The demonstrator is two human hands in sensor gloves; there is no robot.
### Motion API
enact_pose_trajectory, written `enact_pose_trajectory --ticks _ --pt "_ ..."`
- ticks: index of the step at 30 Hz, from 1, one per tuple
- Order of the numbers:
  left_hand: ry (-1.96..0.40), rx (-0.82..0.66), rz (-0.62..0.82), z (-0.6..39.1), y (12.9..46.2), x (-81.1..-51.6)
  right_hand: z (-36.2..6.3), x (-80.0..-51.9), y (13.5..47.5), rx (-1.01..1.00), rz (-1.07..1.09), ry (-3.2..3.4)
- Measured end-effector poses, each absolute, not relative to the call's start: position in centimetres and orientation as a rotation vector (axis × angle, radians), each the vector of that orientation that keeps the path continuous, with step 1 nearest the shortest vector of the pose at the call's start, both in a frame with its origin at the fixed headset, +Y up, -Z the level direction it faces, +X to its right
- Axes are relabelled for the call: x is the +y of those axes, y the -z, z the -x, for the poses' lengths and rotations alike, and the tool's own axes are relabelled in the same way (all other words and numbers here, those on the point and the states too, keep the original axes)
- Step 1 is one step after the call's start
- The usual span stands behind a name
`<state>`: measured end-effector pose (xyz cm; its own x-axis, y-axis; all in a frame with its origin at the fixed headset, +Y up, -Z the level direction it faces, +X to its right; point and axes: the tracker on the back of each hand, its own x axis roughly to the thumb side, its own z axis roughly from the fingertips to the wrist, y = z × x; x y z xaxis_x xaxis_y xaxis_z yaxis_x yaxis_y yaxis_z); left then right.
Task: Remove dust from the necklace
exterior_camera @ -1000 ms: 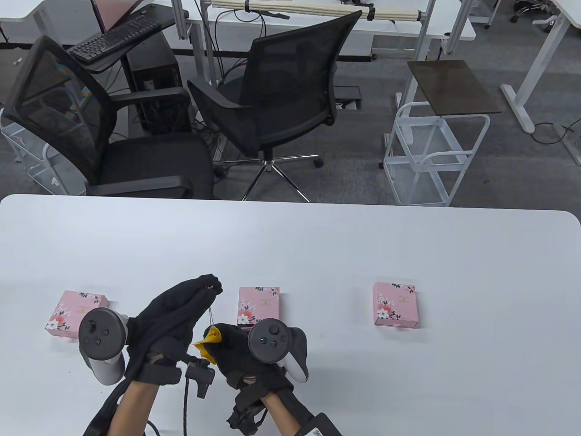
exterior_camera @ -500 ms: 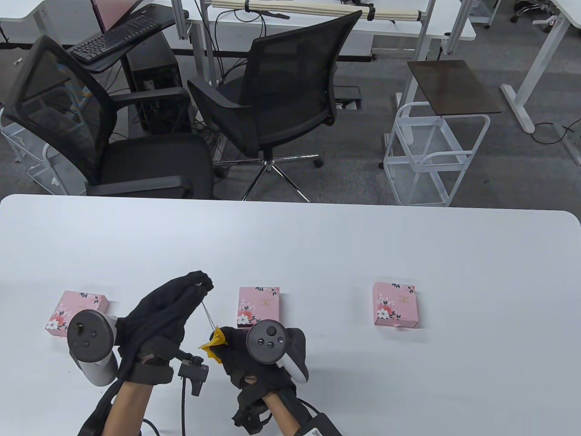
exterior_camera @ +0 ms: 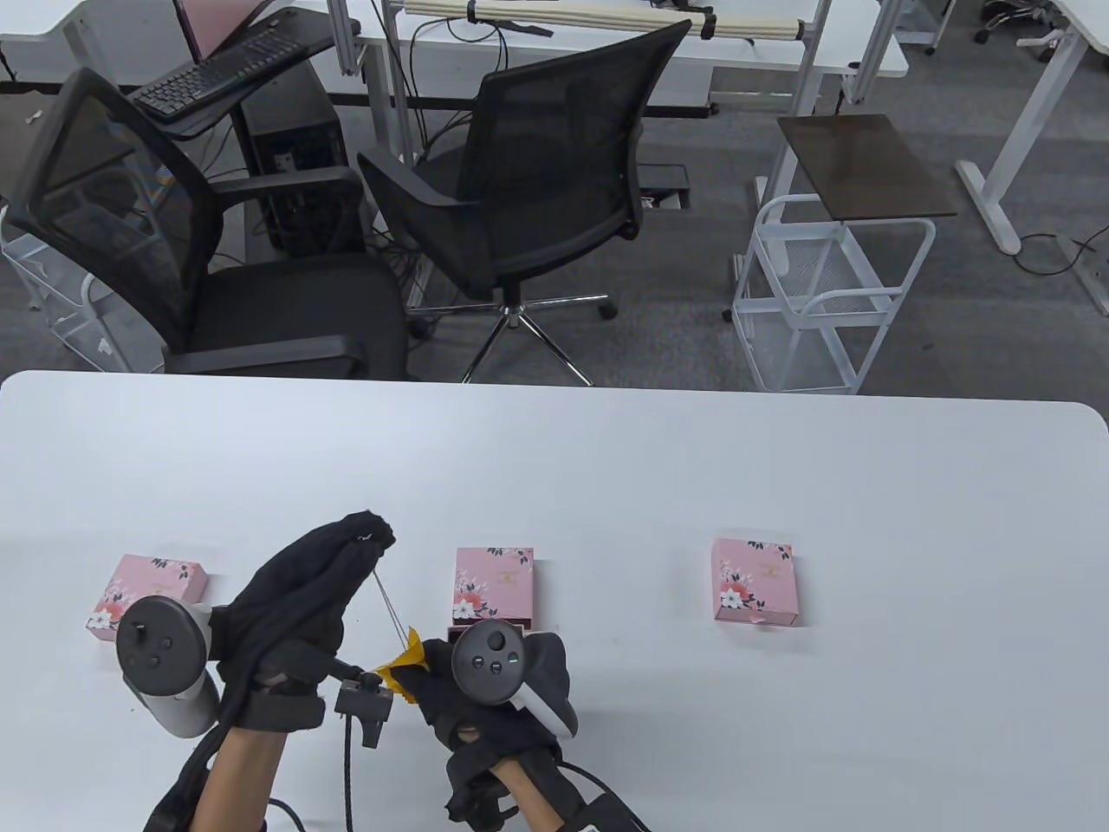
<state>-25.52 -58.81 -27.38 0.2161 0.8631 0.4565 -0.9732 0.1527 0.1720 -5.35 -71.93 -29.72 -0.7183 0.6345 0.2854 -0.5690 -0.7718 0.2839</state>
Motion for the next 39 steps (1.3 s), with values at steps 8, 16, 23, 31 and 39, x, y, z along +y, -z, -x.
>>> enact_pose_trajectory --ticks 8,16,23,31,39 --pt "-1.370 -0.277 -0.492 25.8 27.2 -58.6 5.8 -72.1 29.7 0.288 -0.556 -2.543" --pt "-1.368 -0.255 -0.513 26.6 27.0 -58.3 5.9 -71.5 29.5 0.242 -0.587 -2.615" --pt "-1.364 -0.247 -0.504 26.8 27.0 -58.3 1.4 -68.7 30.8 0.109 -0.414 -2.702" --pt "-1.339 -0.271 -0.483 25.8 26.9 -58.4 -8.4 -68.3 31.2 0.015 -0.070 -2.682" --pt "-1.319 -0.281 -0.473 25.2 26.9 -58.5 -11.4 -74.0 32.2 0.330 0.075 -2.853"
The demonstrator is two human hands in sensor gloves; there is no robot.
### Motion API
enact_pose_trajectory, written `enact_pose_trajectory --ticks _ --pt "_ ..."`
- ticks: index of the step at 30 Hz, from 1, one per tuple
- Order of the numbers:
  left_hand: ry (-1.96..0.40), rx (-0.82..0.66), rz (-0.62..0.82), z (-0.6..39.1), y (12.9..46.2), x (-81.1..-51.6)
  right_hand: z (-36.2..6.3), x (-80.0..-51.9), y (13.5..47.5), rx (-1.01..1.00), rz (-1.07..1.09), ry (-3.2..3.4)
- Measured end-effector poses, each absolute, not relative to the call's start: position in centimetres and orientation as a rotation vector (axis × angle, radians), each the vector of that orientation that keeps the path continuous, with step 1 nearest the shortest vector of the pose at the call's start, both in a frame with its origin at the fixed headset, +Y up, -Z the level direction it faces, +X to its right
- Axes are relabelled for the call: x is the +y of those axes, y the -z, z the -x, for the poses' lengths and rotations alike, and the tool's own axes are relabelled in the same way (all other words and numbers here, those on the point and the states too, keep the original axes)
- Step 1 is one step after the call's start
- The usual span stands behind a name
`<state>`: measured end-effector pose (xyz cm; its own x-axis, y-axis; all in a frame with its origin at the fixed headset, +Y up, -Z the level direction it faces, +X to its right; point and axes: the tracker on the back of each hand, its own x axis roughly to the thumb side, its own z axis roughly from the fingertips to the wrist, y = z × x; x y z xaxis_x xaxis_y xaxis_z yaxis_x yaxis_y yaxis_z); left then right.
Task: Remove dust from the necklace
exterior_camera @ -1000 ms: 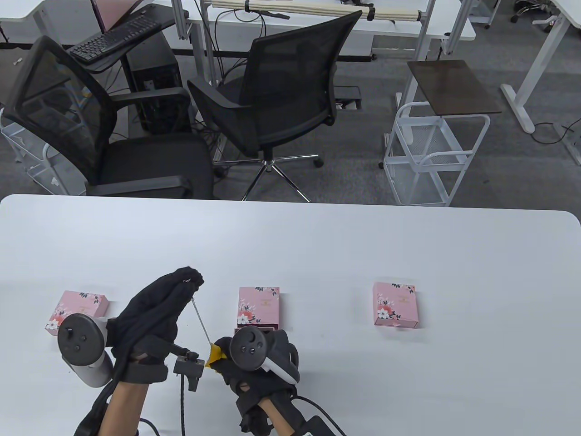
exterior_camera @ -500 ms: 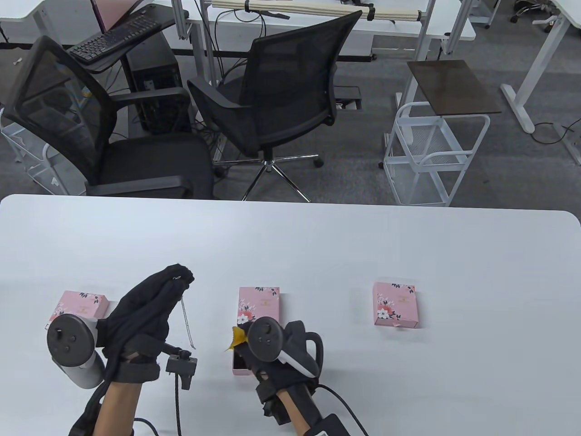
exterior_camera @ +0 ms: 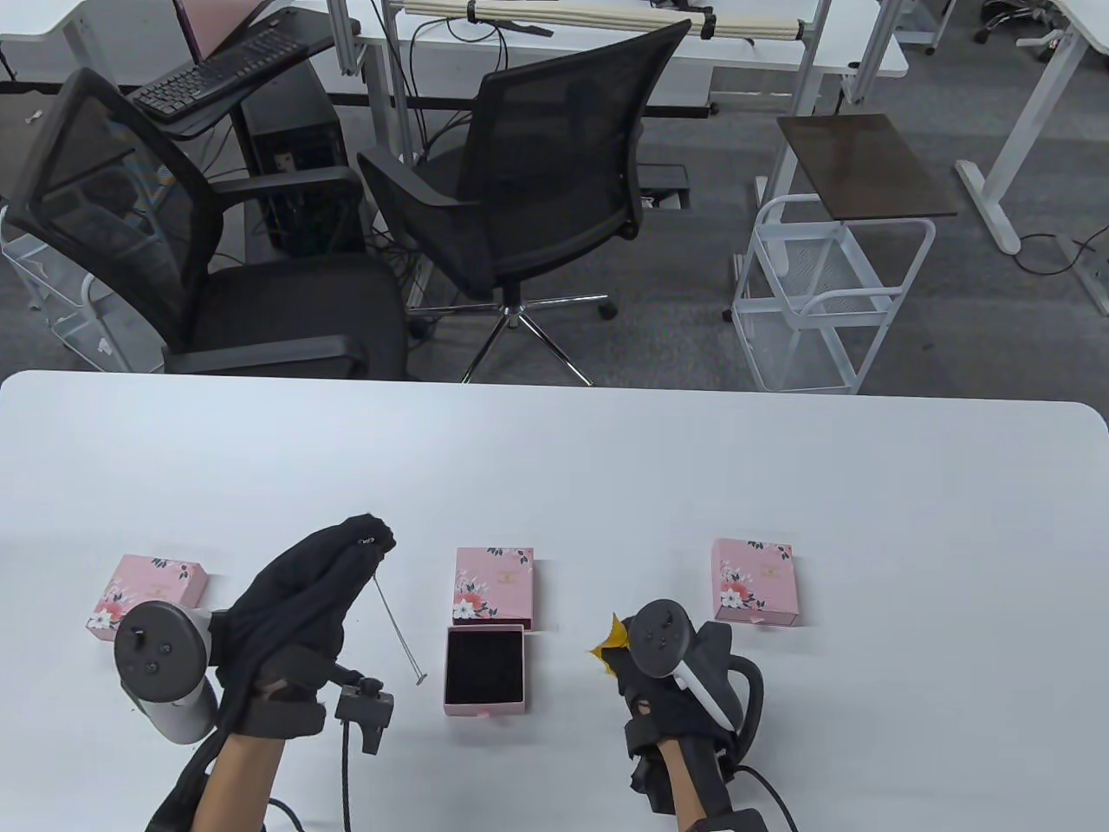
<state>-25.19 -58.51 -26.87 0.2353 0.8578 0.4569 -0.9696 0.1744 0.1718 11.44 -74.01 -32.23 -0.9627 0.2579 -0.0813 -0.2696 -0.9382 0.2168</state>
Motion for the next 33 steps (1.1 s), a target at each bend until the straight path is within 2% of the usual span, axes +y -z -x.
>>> enact_pose_trajectory --ticks 2,5,6,9,13,17,18,25,29,33 --pt "-1.315 -0.284 -0.470 25.1 26.9 -58.5 -11.1 -75.0 32.5 0.374 0.071 -2.912" --pt "-1.307 -0.289 -0.461 24.8 27.0 -58.7 -10.1 -76.3 32.6 0.606 0.055 -3.023" --pt "-1.305 -0.289 -0.458 24.7 27.0 -58.7 -9.9 -76.2 32.6 0.623 0.052 -3.041" --pt "-1.297 -0.294 -0.449 24.5 27.1 -58.8 -9.7 -75.1 32.4 0.543 0.030 -3.071" --pt "-1.288 -0.298 -0.428 24.3 27.2 -58.9 -9.8 -72.2 31.5 0.358 -0.020 -3.018" --pt "-1.270 -0.301 -0.390 23.8 27.5 -59.3 -9.0 -67.9 30.1 0.043 -0.168 -2.785" --pt "-1.255 -0.295 -0.378 23.6 27.5 -59.4 -8.4 -66.9 29.9 0.020 -0.212 -2.686" --pt "-1.214 -0.327 -0.352 22.4 27.6 -59.8 -1.9 -63.2 29.3 0.166 -0.600 -2.197" --pt "-1.200 -0.347 -0.349 22.0 27.5 -59.8 1.5 -63.9 29.5 0.120 -0.687 -2.175" --pt "-1.205 -0.316 -0.362 22.7 27.7 -59.9 1.2 -64.6 30.3 0.106 -0.668 -2.176"
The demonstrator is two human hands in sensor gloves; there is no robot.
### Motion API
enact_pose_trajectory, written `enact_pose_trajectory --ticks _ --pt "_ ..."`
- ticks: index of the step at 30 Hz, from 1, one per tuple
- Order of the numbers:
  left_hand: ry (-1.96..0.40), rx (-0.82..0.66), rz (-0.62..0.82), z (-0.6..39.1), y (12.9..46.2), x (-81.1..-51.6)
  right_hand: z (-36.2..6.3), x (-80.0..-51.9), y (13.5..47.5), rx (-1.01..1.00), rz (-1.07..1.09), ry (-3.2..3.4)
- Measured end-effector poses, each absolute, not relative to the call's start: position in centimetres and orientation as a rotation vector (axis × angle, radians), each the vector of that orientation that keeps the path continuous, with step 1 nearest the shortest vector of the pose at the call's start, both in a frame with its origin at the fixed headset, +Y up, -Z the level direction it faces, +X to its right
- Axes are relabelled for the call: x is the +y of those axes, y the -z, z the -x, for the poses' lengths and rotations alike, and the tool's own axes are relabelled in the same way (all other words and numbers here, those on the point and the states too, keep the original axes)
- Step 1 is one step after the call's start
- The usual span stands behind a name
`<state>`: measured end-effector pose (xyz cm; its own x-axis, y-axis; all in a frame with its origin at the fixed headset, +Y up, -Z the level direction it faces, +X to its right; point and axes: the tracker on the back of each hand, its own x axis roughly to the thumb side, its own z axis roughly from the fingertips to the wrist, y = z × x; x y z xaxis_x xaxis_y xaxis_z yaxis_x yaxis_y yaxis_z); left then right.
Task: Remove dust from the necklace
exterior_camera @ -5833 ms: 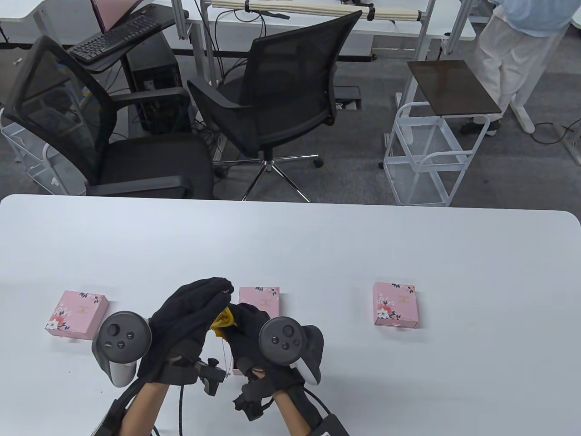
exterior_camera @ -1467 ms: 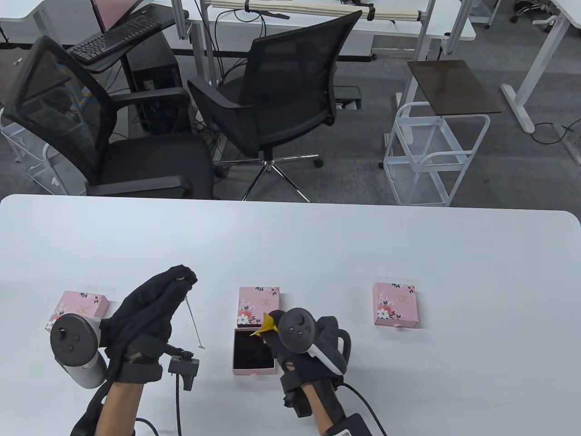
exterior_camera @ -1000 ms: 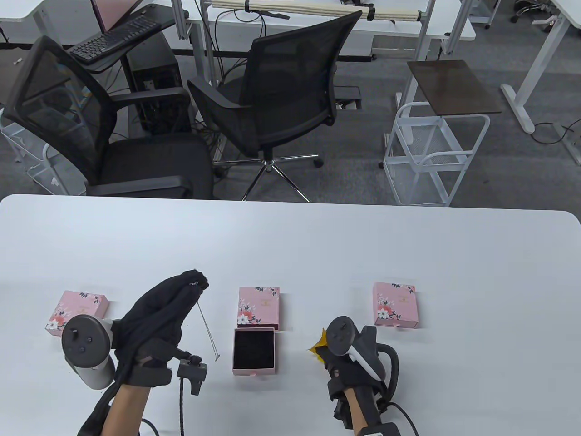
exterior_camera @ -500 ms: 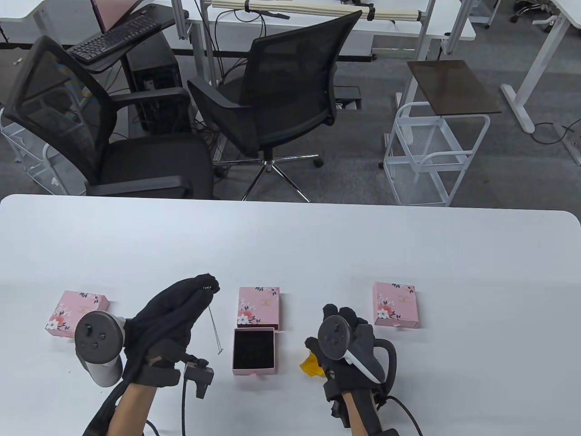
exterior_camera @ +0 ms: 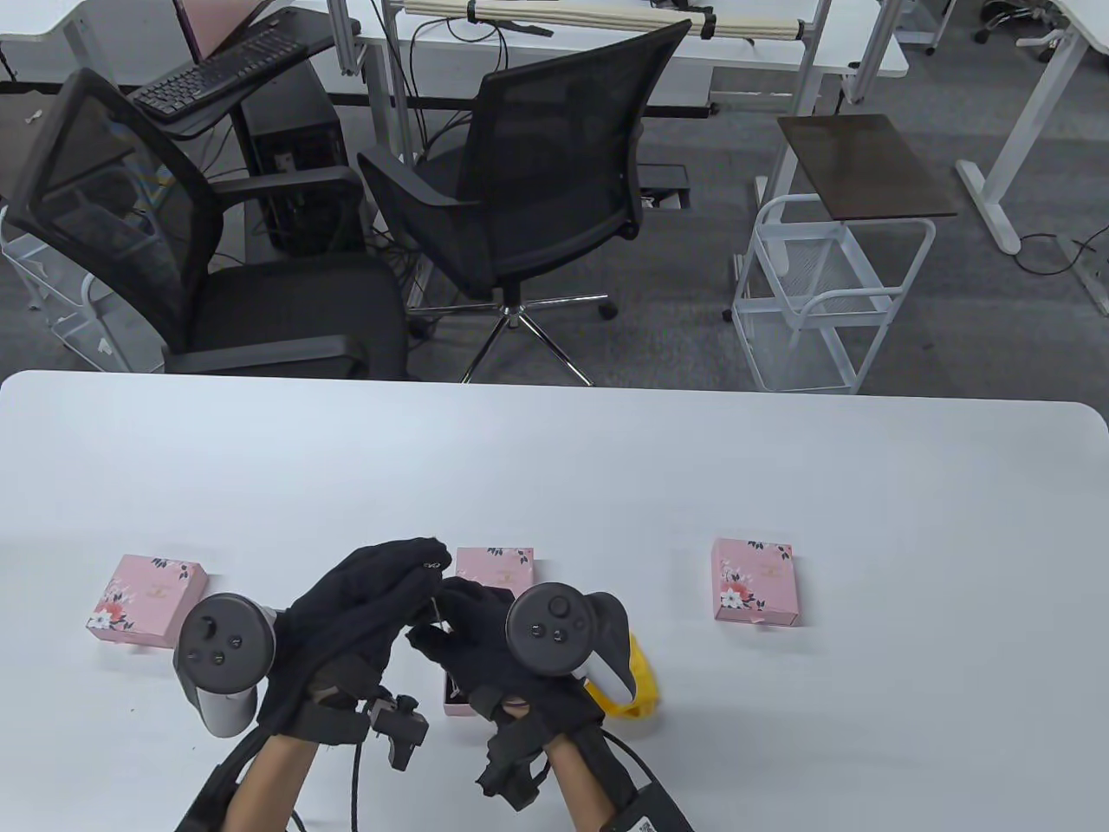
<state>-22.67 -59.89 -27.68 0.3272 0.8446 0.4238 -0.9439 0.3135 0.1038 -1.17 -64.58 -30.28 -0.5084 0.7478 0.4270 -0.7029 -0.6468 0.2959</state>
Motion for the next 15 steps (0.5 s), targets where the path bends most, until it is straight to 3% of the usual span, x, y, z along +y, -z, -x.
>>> enact_pose_trajectory --ticks 15 --pt "-1.285 -0.094 -0.472 28.8 28.9 -60.3 -8.4 -64.4 32.7 -0.051 -0.362 -2.042"
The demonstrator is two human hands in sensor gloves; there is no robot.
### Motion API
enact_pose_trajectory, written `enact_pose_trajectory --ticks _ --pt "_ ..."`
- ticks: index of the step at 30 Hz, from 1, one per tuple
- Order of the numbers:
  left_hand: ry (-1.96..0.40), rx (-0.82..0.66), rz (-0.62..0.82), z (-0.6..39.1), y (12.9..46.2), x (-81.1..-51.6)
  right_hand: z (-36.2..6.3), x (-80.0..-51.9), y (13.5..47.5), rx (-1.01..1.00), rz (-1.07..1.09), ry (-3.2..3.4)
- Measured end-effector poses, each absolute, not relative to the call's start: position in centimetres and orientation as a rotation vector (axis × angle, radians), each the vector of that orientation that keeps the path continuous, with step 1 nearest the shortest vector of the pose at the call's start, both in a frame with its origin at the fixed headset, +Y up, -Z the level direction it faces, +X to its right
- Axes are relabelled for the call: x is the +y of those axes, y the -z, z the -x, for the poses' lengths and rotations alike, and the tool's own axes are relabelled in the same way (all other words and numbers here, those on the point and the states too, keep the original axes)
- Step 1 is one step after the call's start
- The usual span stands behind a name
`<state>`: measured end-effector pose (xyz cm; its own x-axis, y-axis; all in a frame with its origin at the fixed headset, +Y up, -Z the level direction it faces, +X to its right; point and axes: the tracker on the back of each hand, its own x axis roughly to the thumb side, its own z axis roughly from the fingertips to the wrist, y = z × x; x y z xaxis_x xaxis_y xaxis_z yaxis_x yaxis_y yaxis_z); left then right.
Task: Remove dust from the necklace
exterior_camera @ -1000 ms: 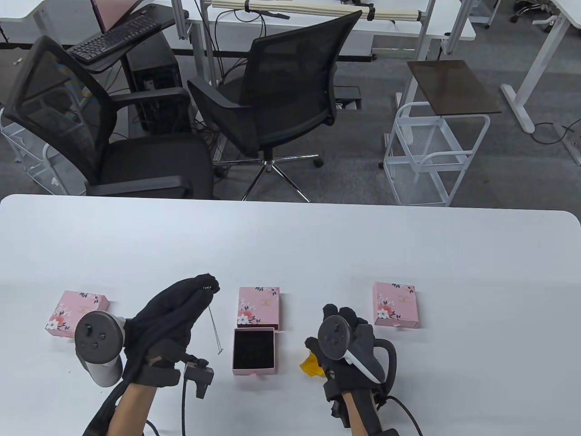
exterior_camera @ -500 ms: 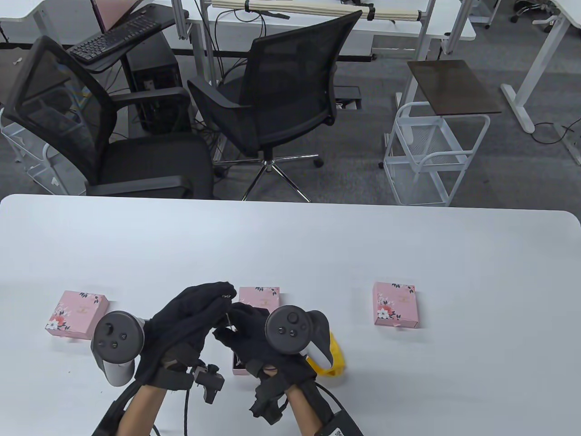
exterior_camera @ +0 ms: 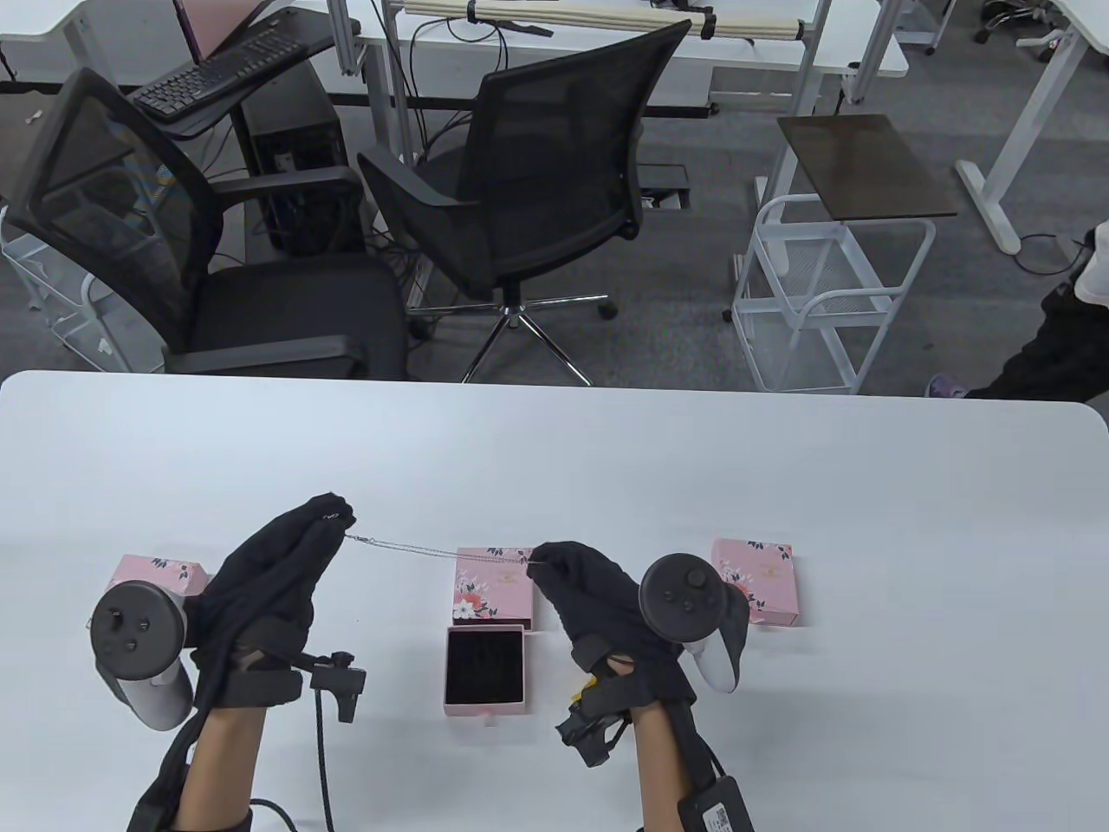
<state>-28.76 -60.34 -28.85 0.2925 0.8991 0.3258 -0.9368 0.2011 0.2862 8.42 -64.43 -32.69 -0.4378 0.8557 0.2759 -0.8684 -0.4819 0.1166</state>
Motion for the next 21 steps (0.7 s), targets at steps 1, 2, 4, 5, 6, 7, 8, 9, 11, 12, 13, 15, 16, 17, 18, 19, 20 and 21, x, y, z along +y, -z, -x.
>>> enact_pose_trajectory --ticks 1,2,4,5,6,7,8,9,11,12,13,15,16,17,18,19,20,21 --pt "-1.277 -0.080 -0.473 28.9 29.0 -60.5 -8.8 -64.4 32.7 -0.074 -0.344 -2.030" --pt "-1.260 -0.065 -0.470 29.0 29.2 -60.8 -9.1 -64.3 32.6 -0.086 -0.340 -2.020" --pt "-1.229 -0.045 -0.461 28.9 29.6 -61.3 -9.5 -64.1 32.5 -0.097 -0.344 -2.005" --pt "-1.205 -0.028 -0.460 28.8 29.8 -61.6 -9.7 -63.9 32.4 -0.119 -0.328 -1.999" --pt "-1.170 -0.015 -0.455 28.5 30.0 -61.9 -9.8 -63.7 32.2 -0.157 -0.311 -1.994" --pt "-1.141 -0.005 -0.447 28.4 30.2 -62.1 -9.9 -63.5 32.1 -0.188 -0.297 -1.996" --pt "-1.096 0.003 -0.428 28.1 30.4 -62.4 -10.1 -63.3 31.8 -0.233 -0.273 -1.994" --pt "-1.067 0.005 -0.413 27.8 30.6 -62.7 -10.2 -63.1 31.7 -0.267 -0.260 -1.990" --pt "-1.015 0.011 -0.369 27.3 31.1 -63.3 -10.3 -62.5 31.2 -0.336 -0.235 -1.972" --pt "-0.989 0.011 -0.339 26.9 31.4 -63.7 -10.3 -62.3 31.0 -0.359 -0.229 -1.963" --pt "-0.964 0.008 -0.295 26.5 31.7 -64.1 -10.3 -62.0 30.7 -0.393 -0.223 -1.954" --pt "-0.915 -0.004 -0.217 25.7 32.1 -64.8 -10.2 -61.6 30.3 -0.432 -0.229 -1.952" --pt "-0.885 -0.013 -0.182 25.2 32.3 -65.1 -10.1 -61.4 30.1 -0.447 -0.229 -1.952" --pt "-0.853 -0.028 -0.143 24.6 32.5 -65.5 -10.0 -61.1 29.9 -0.469 -0.230 -1.952" --pt "-0.815 -0.056 -0.103 23.8 32.7 -66.0 -9.9 -60.9 29.6 -0.491 -0.235 -1.954" --pt "-0.784 -0.081 -0.085 23.2 32.8 -66.3 -9.7 -60.6 29.4 -0.509 -0.242 -1.955" --pt "-0.750 -0.097 -0.076 22.6 32.9 -66.6 -9.6 -60.4 29.2 -0.519 -0.251 -1.957" --pt "-0.702 -0.114 -0.067 21.8 32.9 -66.8 -9.3 -60.2 29.0 -0.527 -0.265 -1.965"
